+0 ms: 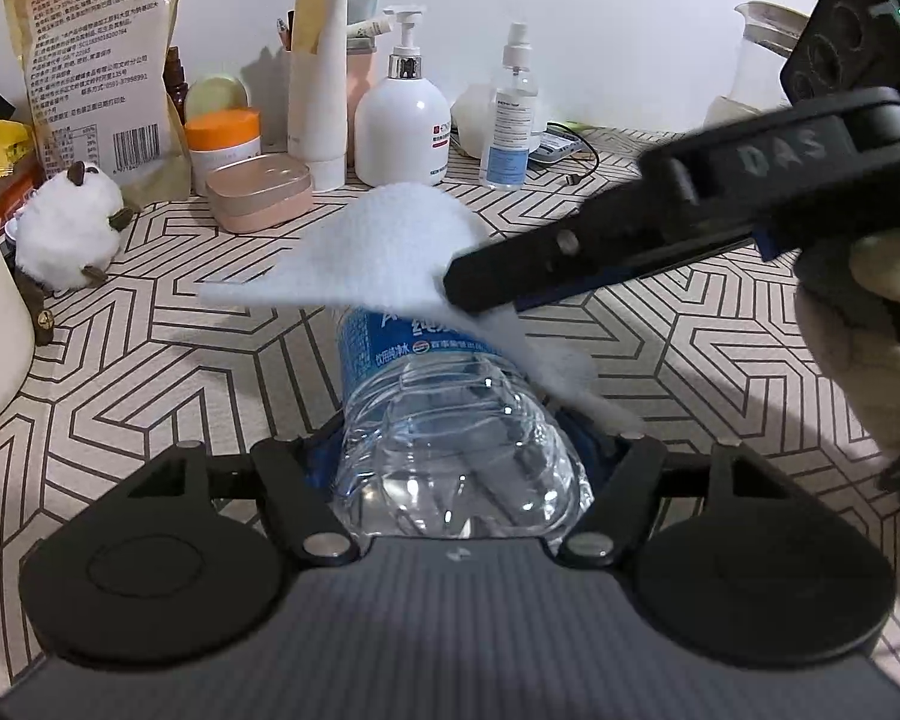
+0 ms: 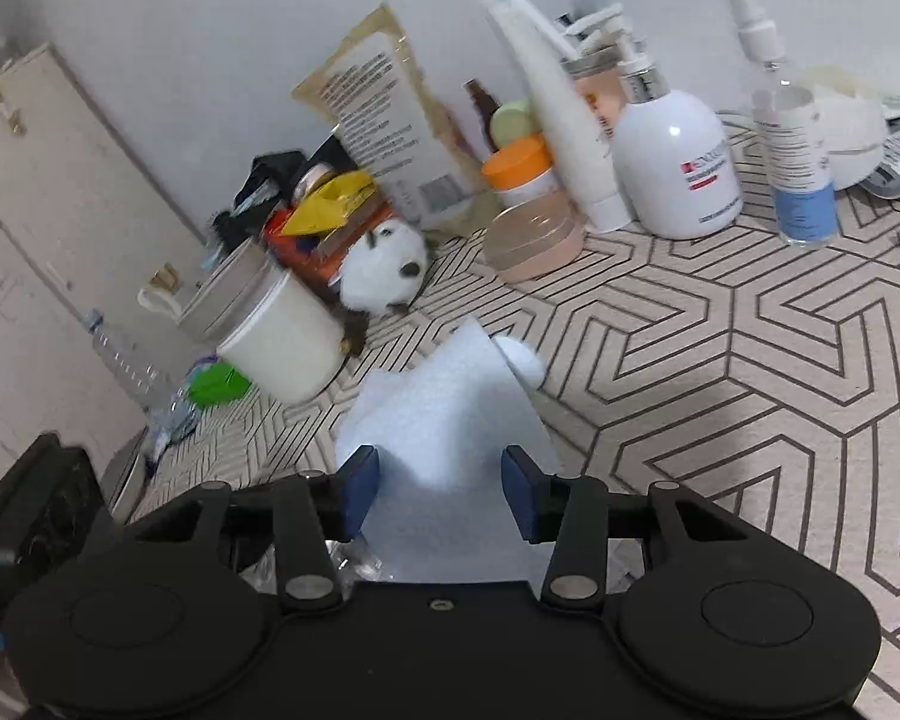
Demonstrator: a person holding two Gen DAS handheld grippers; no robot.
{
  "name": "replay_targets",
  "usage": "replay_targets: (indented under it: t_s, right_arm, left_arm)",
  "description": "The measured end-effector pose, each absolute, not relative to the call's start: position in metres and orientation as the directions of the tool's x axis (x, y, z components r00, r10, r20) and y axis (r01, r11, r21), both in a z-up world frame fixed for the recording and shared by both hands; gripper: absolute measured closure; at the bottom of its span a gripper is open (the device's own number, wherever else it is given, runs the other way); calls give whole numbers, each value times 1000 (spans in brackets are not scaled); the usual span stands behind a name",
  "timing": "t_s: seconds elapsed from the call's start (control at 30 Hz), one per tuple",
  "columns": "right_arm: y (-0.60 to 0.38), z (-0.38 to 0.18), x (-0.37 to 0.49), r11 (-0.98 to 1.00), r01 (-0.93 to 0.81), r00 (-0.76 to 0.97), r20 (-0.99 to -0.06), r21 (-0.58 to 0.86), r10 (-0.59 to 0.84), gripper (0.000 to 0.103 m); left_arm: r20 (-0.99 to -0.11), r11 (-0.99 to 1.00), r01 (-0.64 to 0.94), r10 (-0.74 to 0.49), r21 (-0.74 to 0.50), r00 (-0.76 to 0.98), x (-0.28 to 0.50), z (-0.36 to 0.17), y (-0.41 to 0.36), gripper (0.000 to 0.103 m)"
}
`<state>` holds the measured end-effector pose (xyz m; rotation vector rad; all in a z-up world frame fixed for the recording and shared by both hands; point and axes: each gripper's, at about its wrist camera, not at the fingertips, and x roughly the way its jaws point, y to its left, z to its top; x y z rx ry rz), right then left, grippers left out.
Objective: Clean container
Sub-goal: 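Rub the wipe back over the bottle label with the right gripper, then press the wipe over the bottle and rub it with the right gripper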
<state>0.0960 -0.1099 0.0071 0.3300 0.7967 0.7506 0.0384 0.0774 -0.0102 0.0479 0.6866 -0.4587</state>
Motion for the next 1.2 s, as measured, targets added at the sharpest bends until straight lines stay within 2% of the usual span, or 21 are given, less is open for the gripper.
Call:
replay_targets:
  t_s: [0.17,0.5,0.63,0.87,0.97,1.03,1.2]
  right_arm:
    - [-98,14,86,674,-549,406,-547,494,732,48]
    - [-78,27,64,679,-622,411,-576,389,706,48]
    - [-77,28,63,686,-631,421,-583,362,695,47]
    - [-97,6,87,676,-514,404,-547,528,733,46]
    - [-106,-3,97,663,-457,399,-529,593,749,40]
    - [-111,-9,104,651,-418,397,-517,634,759,33]
    - [-111,-29,111,558,-333,344,-453,760,822,32]
  left_arm:
    - [-623,897,429,-398,-109,674,39,-11,77,30]
    - [-618,894,427,-411,-132,670,41,-12,80,22]
    - [-617,895,428,-410,-129,671,40,-13,79,22]
    - [-609,894,424,-417,-143,675,39,-14,82,22]
    - [-605,894,420,-422,-154,676,39,-14,83,22]
    - [-602,895,416,-423,-161,678,39,-14,85,22]
    - [-596,904,394,-411,-168,690,38,-14,87,23]
